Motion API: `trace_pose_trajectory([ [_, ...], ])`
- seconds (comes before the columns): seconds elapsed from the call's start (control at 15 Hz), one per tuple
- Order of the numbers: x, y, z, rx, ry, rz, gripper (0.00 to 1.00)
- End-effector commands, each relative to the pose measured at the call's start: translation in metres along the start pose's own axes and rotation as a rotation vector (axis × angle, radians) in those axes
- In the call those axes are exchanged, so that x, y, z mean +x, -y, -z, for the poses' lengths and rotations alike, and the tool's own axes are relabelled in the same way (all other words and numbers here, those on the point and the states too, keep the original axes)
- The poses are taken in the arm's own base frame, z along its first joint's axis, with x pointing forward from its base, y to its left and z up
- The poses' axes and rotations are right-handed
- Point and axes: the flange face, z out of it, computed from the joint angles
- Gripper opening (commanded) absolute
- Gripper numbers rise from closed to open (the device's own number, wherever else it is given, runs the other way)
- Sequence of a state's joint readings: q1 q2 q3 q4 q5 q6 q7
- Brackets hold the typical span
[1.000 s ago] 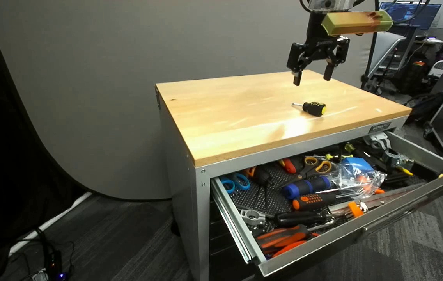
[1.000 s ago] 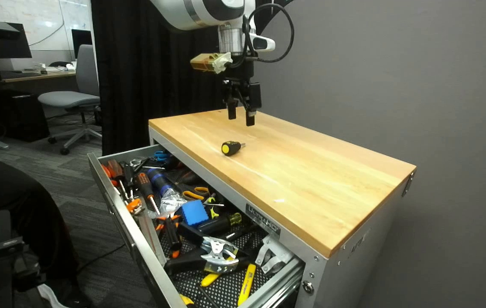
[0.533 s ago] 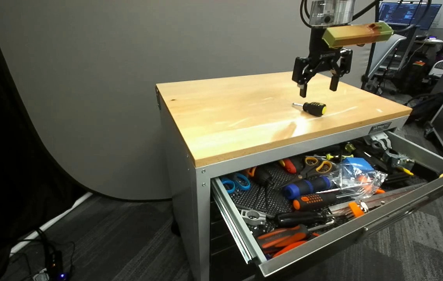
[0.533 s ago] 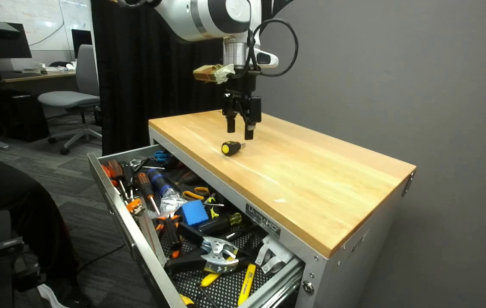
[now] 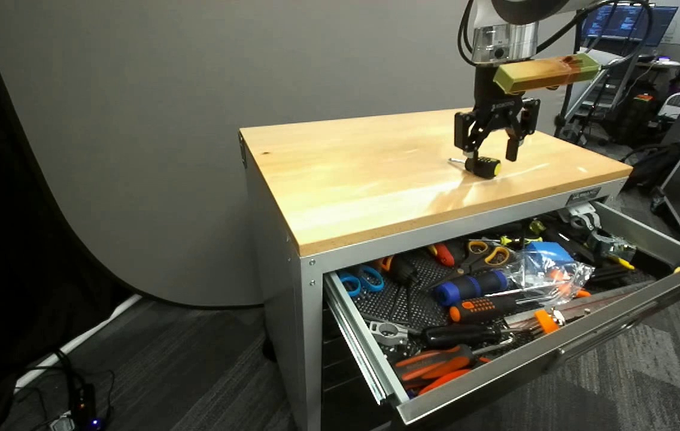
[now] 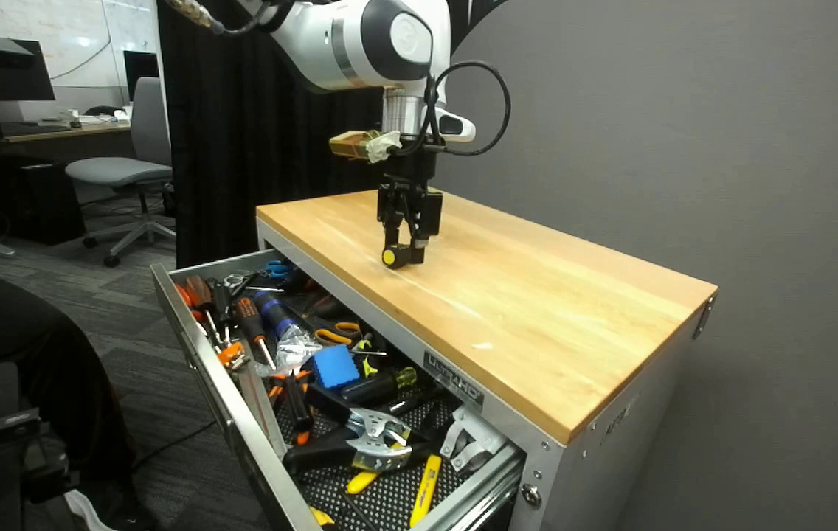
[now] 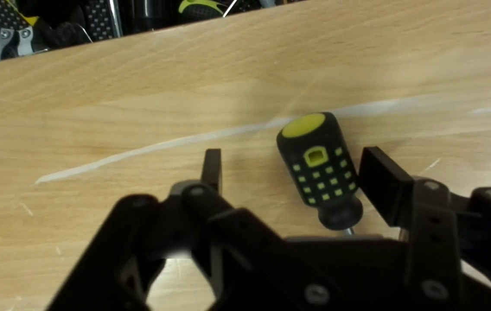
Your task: Pick up the screwdriver and place it in the drawer, then close the drawer
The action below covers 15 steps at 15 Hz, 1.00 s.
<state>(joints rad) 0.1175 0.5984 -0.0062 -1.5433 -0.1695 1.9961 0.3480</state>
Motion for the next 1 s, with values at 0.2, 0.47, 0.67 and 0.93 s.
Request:
trace_pose_trajectory([
  [0.2, 0.0, 0.002, 0.002, 0.023, 0.036, 0.029, 0.27],
  [0.47, -0.005, -0.009, 0.008, 0.054, 0.049, 0.009, 0.27],
  [0.67, -0.012, -0.035, 0.021, 0.087, 0.06, -0.06, 0.27],
  [0.93, -0.026, -0.088, 0.04, 0.045, 0.052, -0.151, 0.27],
])
